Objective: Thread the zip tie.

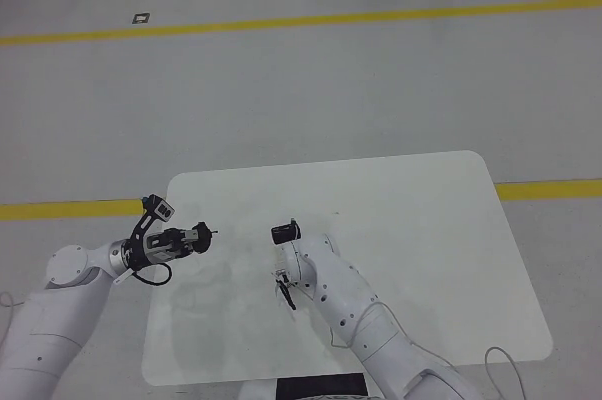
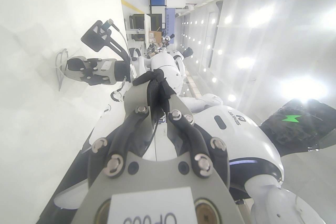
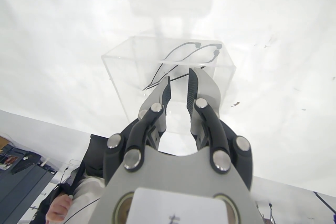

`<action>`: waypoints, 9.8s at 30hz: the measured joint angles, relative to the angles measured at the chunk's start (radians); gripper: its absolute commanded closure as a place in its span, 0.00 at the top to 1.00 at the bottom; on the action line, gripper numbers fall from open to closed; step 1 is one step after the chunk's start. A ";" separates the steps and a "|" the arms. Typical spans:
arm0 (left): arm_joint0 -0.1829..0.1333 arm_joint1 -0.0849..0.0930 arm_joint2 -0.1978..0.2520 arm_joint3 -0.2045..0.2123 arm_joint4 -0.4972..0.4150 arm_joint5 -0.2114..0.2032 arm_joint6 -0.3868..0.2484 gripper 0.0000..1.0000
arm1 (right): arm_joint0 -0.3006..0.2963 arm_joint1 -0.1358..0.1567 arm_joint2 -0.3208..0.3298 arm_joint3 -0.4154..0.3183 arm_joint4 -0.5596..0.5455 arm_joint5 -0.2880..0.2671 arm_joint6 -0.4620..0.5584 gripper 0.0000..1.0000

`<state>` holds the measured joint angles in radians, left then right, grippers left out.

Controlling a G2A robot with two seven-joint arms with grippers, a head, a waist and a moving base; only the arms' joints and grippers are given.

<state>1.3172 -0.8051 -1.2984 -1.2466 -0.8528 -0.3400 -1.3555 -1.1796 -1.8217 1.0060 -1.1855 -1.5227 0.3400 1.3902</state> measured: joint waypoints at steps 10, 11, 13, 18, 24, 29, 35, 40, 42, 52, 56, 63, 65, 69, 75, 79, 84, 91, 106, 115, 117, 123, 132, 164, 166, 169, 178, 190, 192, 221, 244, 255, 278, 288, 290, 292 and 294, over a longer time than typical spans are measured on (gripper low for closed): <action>0.000 0.000 0.000 0.000 0.000 0.000 0.000 0.00 | -0.009 0.002 -0.008 -0.018 -0.045 0.000 -0.002 0.27; 0.000 0.000 0.000 0.000 0.000 0.000 0.000 0.00 | -0.009 0.002 -0.009 -0.017 -0.047 0.000 -0.001 0.27; 0.000 0.000 0.000 0.000 0.000 0.000 0.000 0.00 | -0.008 0.002 -0.013 -0.013 -0.048 0.000 0.000 0.27; 0.000 0.000 0.000 0.000 0.000 0.000 0.000 0.00 | -0.001 0.000 -0.020 0.010 -0.047 0.000 0.000 0.25; 0.000 0.000 0.000 0.000 0.000 0.000 0.000 0.00 | 0.012 -0.003 -0.030 0.036 -0.047 0.000 0.000 0.09; 0.000 0.000 0.000 0.000 0.000 0.000 0.000 0.00 | 0.019 -0.005 -0.035 0.049 -0.047 0.000 -0.001 0.00; 0.000 0.000 0.000 0.000 0.000 0.000 0.000 0.00 | 0.014 -0.003 -0.033 0.032 -0.047 0.000 -0.002 0.00; 0.000 0.000 0.000 0.000 0.000 0.000 0.000 0.00 | -0.007 0.005 -0.036 -0.028 -0.047 0.000 0.000 0.00; 0.000 0.000 0.000 0.000 0.000 0.000 0.000 0.00 | -0.010 0.006 -0.036 -0.035 -0.047 0.000 0.000 0.00; 0.000 0.000 0.000 0.000 0.000 0.000 0.000 0.00 | -0.037 0.020 -0.043 -0.098 -0.018 0.000 0.000 0.00; 0.000 0.000 0.000 0.000 0.000 0.000 0.000 0.00 | -0.039 0.024 -0.054 -0.115 -0.005 0.000 -0.004 0.00; 0.000 0.000 0.000 0.000 0.000 0.000 0.000 0.00 | -0.045 0.029 -0.069 -0.138 -0.012 0.000 -0.019 0.00; 0.000 0.000 0.000 0.000 0.000 0.000 0.000 0.00 | -0.049 0.032 -0.074 -0.148 -0.016 0.000 -0.024 0.00; 0.000 0.000 0.000 0.000 0.000 0.000 0.000 0.00 | -0.059 0.037 -0.076 -0.176 -0.024 0.000 -0.028 0.00; 0.000 0.000 0.000 0.000 0.000 0.000 0.000 0.00 | -0.074 0.048 -0.089 -0.209 -0.020 0.000 -0.050 0.00; 0.000 0.000 0.000 0.000 0.000 0.000 0.000 0.00 | -0.078 0.052 -0.098 -0.216 -0.012 0.000 -0.055 0.00; 0.000 0.000 0.000 0.000 0.000 0.000 0.000 0.00 | -0.068 0.048 -0.097 -0.178 0.017 0.000 -0.062 0.00; 0.000 0.000 0.000 0.000 0.000 0.000 0.000 0.00 | -0.042 0.033 -0.088 -0.120 0.043 0.000 -0.081 0.24; 0.000 0.000 0.000 0.000 0.000 0.000 0.000 0.00 | -0.032 0.025 -0.075 -0.101 0.028 0.000 -0.083 0.20; 0.000 0.000 0.000 0.000 0.000 0.000 0.000 0.00 | -0.010 0.021 -0.094 -0.055 0.033 -0.001 -0.118 0.17; 0.000 0.000 0.000 0.000 0.000 0.000 0.000 0.00 | -0.003 0.019 -0.095 -0.042 0.040 -0.005 -0.127 0.15; 0.000 0.000 0.000 0.000 0.000 0.000 0.000 0.00 | 0.014 0.016 -0.092 -0.001 0.061 -0.005 -0.164 0.00; 0.000 0.000 0.000 0.000 0.000 0.000 0.000 0.00 | -0.046 0.032 -0.083 -0.137 0.028 -0.001 -0.124 0.00; -0.017 -0.018 0.055 0.071 -0.015 0.041 0.034 0.00 | -0.301 0.152 -0.058 -0.672 0.207 -0.154 -0.467 0.00; -0.030 -0.028 0.080 0.103 -0.025 0.034 0.030 0.00 | -0.305 0.157 -0.068 -0.680 0.223 -0.157 -0.521 0.00; -0.049 -0.043 0.116 0.135 -0.041 0.022 0.024 0.00 | -0.296 0.160 -0.089 -0.668 0.241 -0.147 -0.590 0.00; -0.075 -0.058 0.143 0.154 -0.039 0.000 0.056 0.00 | -0.282 0.158 -0.104 -0.648 0.250 -0.132 -0.638 0.00; -0.042 -0.077 0.171 0.111 -0.041 0.000 0.124 0.00 | -0.269 0.164 -0.154 -0.599 0.336 -0.011 -0.841 0.00; -0.041 -0.081 0.169 0.109 -0.035 0.000 0.126 0.00 | -0.261 0.162 -0.162 -0.579 0.352 0.001 -0.867 0.00; -0.034 -0.094 0.155 0.101 -0.029 0.000 0.118 0.00 | -0.240 0.140 -0.142 -0.465 0.510 0.000 -1.080 0.00; -0.034 -0.094 0.155 0.101 -0.029 0.000 0.118 0.00 | -0.240 0.145 -0.155 -0.478 0.513 0.000 -1.055 0.00; -0.034 -0.094 0.155 0.101 -0.029 0.000 0.118 0.00 | -0.238 0.144 -0.156 -0.472 0.507 0.000 -1.042 0.00; -0.034 -0.094 0.155 0.101 -0.029 0.000 0.118 0.00 | -0.242 0.149 -0.161 -0.483 0.506 0.000 -1.046 0.00; -0.034 -0.094 0.155 0.101 -0.029 0.000 0.118 0.00 | -0.235 0.144 -0.160 -0.467 0.504 0.000 -1.035 0.00; -0.034 -0.094 0.155 0.101 -0.029 0.000 0.118 0.00 | -0.234 0.143 -0.159 -0.465 0.503 0.000 -1.032 0.00; -0.034 -0.094 0.155 0.101 -0.029 0.000 0.118 0.00 | -0.233 0.142 -0.158 -0.462 0.502 0.000 -1.030 0.00; -0.034 -0.094 0.155 0.101 -0.029 0.000 0.118 0.00 | -0.232 0.142 -0.158 -0.460 0.502 0.000 -1.029 0.00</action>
<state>1.2834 -0.8989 -1.1430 -1.1451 -0.8819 -0.3400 -1.2376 -1.4118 -1.6799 0.8479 -1.6456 -1.0208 0.3400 0.3613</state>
